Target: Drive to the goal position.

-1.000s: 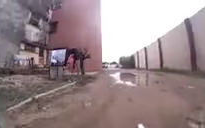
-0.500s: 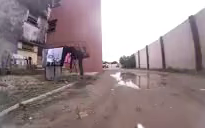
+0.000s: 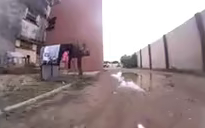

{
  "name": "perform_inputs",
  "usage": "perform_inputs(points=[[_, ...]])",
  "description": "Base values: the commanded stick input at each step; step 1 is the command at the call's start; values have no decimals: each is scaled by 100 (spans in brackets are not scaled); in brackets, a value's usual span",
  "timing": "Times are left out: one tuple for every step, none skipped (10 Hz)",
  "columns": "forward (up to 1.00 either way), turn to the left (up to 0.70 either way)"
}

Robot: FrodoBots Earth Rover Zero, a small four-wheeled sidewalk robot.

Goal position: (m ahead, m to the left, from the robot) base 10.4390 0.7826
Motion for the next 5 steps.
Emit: perform_inputs(points=[[70,-35],[70,-35],[70,-35],[70,0],[70,0]])
